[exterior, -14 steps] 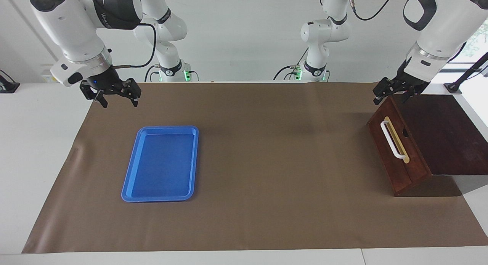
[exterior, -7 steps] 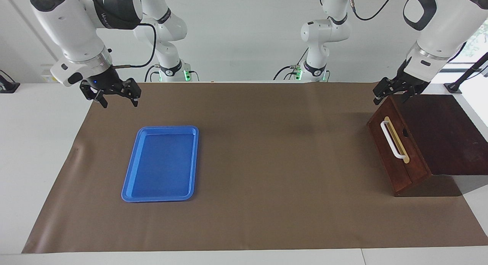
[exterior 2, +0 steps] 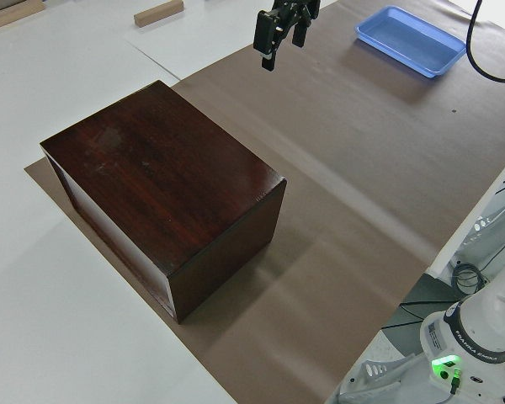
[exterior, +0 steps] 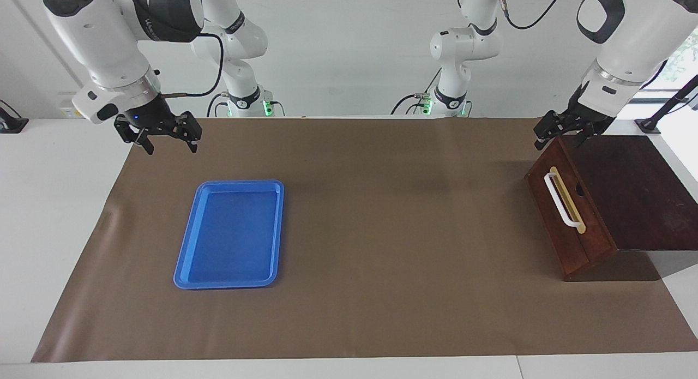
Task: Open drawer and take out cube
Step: 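Move the left gripper to the white drawer handle while the right gripper rises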
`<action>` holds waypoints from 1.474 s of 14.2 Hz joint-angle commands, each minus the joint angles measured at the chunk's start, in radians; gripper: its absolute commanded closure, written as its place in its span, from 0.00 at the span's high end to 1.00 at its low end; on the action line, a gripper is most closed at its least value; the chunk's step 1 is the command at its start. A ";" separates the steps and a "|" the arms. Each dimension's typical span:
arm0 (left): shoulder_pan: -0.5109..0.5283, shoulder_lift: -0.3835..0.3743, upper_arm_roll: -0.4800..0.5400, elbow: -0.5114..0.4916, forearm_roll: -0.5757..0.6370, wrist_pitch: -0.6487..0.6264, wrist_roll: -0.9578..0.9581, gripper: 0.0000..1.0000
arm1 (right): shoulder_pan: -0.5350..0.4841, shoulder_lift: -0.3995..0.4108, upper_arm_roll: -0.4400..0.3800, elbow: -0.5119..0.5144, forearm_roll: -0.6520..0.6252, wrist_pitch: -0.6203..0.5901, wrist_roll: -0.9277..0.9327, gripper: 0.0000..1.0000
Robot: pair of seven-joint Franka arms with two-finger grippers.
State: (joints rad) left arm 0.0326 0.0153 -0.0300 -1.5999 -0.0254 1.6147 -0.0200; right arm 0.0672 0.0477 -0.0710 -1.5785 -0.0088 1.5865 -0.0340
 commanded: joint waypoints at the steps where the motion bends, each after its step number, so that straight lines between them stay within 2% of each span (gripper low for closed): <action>1: 0.000 -0.012 0.002 -0.006 0.018 0.005 -0.005 1.00 | -0.012 -0.019 0.008 -0.021 -0.007 -0.002 -0.018 1.00; 12: 0.001 -0.017 0.002 -0.014 0.016 0.007 -0.011 1.00 | -0.023 -0.019 0.010 -0.020 -0.007 -0.006 -0.027 1.00; 15: 0.003 -0.034 0.002 -0.052 0.016 0.019 -0.020 1.00 | -0.026 -0.019 0.010 -0.020 -0.007 0.000 -0.027 1.00; 16: -0.002 -0.041 0.004 -0.075 0.019 0.058 -0.017 1.00 | -0.024 -0.019 0.010 -0.018 -0.007 -0.005 -0.032 1.00; 20: -0.013 -0.009 0.001 -0.121 0.062 0.119 -0.012 1.00 | -0.027 -0.017 0.010 -0.023 -0.003 0.009 -0.069 1.00; 21: -0.037 -0.006 -0.001 -0.147 0.114 0.148 -0.012 1.00 | -0.026 -0.019 0.010 -0.023 -0.002 0.009 -0.057 1.00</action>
State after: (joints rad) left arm 0.0295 0.0150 -0.0339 -1.6832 0.0254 1.7030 -0.0250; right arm 0.0588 0.0477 -0.0713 -1.5785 -0.0088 1.5857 -0.0757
